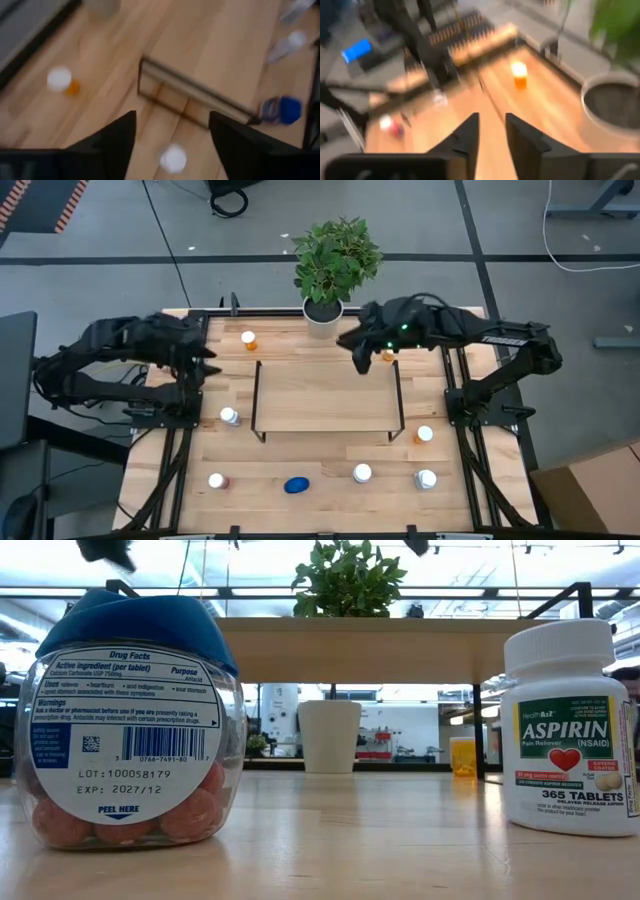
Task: Pick and place medicine bottles onto shelf by color
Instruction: Put the top left white and blue pill bottle on the shelf
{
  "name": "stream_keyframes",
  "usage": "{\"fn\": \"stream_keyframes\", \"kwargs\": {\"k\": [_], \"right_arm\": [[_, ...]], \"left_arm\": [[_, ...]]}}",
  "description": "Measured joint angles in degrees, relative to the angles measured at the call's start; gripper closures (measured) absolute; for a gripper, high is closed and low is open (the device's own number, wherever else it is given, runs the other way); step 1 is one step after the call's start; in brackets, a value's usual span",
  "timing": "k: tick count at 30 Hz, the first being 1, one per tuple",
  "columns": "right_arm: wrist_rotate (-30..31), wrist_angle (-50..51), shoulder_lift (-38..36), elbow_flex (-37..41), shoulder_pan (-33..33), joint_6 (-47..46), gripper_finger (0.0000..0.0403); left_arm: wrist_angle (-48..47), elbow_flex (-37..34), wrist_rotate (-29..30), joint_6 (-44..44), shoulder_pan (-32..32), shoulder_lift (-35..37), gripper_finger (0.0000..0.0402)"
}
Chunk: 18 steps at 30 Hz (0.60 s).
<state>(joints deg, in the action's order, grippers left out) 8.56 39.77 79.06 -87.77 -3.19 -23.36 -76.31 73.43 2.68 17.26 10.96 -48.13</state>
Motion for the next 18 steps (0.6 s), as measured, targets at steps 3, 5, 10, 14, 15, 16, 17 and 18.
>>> {"fn": "stream_keyframes", "kwargs": {"k": [3,5,10,14,15,16,17,18], "right_arm": [[0.17,7.23,-0.08,-0.01,1.48,-0.74,0.0227],[0.43,12.04,-0.1,-0.02,2.33,-0.74,0.0194],[2.91,23.11,-0.11,-0.02,3.67,-1.19,0.0144],[3.7,29.63,-1.33,-0.02,3.77,-1.13,0.0134],[3.86,30.42,-1.7,-0.02,3.77,-1.18,0.0133],[4.08,30.87,-2.47,-0.02,3.77,-1.42,0.0133],[4.56,31.05,-3.07,-0.02,3.75,-1.86,0.0134],[5.32,30.89,-3.92,-0.02,3.76,-2.36,0.0134]], "left_arm": [[-3.48,0.0,-0.28,-0.68,-0.54,-2.97,0.0105],[-5.7,0.0,-0.5,-2.47,-1.58,-5.27,0.009],[-11.54,-0.06,-0.59,-4.17,-6.42,-10.7,0.007],[-10.66,-2.77,-2.34,-2.74,-11.88,-12.02,0.0068],[-10.0,-3.95,-3.18,-2.44,-13.45,-11.97,0.0067],[-9.21,-5.39,-3.67,-2.02,-15.08,-11.87,0.0067],[-8.42,-6.82,-3.8,-1.82,-16.61,-11.74,0.0067],[-7.65,-8.34,-3.8,-1.86,-18.13,-11.5,0.0067]]}}
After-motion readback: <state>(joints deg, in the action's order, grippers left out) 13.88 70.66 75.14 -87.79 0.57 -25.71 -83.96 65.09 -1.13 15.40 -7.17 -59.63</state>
